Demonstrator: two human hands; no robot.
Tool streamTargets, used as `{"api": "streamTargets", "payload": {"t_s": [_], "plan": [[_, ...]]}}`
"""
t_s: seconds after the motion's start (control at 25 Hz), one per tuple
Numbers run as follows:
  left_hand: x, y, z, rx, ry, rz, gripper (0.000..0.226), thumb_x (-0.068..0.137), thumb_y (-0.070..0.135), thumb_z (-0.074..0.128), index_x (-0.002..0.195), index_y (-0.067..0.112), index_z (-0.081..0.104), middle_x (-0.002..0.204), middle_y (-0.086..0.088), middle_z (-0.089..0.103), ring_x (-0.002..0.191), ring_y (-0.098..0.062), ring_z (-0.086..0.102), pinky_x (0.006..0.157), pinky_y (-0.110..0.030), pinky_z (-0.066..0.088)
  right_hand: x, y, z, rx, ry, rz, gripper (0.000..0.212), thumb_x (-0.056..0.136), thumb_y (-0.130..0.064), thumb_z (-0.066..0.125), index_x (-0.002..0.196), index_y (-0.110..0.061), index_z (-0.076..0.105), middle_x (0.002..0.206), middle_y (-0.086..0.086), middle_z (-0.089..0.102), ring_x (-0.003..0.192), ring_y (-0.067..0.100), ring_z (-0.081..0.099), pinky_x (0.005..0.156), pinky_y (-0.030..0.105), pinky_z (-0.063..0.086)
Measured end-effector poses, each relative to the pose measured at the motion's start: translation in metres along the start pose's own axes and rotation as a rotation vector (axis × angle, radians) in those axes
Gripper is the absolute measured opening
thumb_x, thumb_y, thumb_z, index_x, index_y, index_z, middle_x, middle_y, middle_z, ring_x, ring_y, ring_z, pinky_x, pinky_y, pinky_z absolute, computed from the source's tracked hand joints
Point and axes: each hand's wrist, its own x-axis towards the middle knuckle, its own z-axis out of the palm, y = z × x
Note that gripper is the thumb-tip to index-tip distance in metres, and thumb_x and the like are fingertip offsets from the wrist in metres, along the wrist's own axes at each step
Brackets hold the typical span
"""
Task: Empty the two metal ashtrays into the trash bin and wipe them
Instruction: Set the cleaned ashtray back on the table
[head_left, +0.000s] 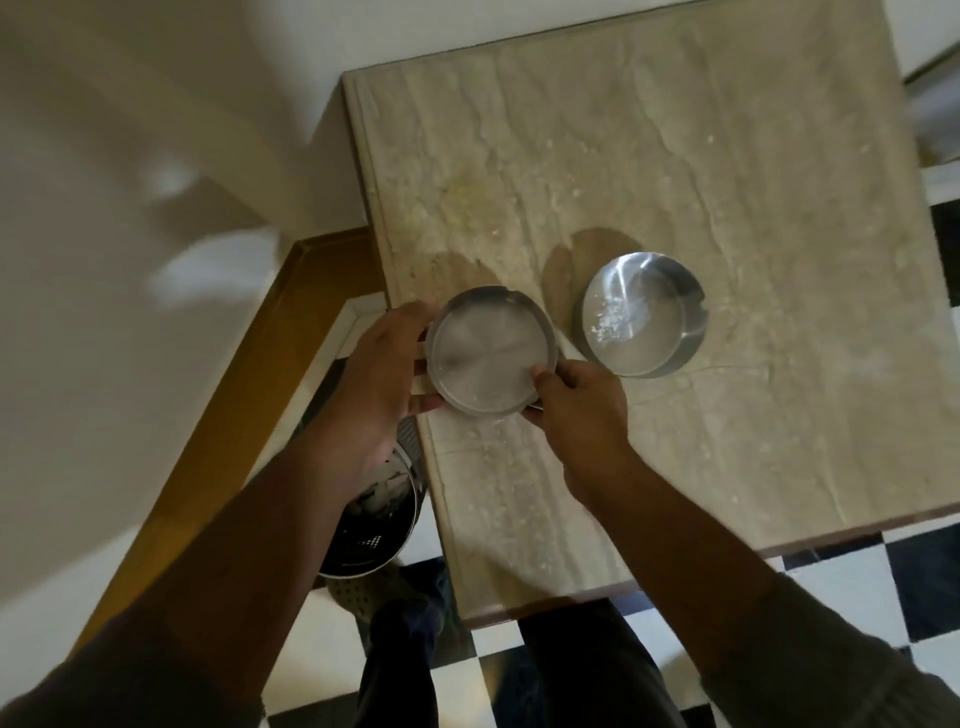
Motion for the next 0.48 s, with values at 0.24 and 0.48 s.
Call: {"api": "streamTargets", "payload": {"t_s": [0.24,0.48], "plan": [[0.009,0.004,0.006,0.075,0.036,-0.013,0.04,0.097,0.048,0.046,0.123,0.024,0.066,0.116,0.001,0.072,0.107,-0.023,0.068,0.085,-0.043,0.057,-0.001,0.008,0.009,0.037,0.058,-0.02,0.021,0.094,-0.021,0.061,0.083,-0.032,0.074,0.087,-0.003,0.076,0.091,0.02,0.073,0.088,0.048,0.061],[0.007,0.016,0.023,0.383,0.188,0.344,0.028,0.095,0.031,0.047,0.093,0.009,0.063,0.09,-0.011,0.065,0.086,-0.026,0.064,0.075,-0.041,0.053,-0.003,0.009,-0.006,0.232,0.062,0.114,0.018,0.088,-0.034,0.07,0.098,-0.02,0.077,0.094,-0.002,0.079,0.093,0.015,0.074,0.092,0.044,0.06]]}}
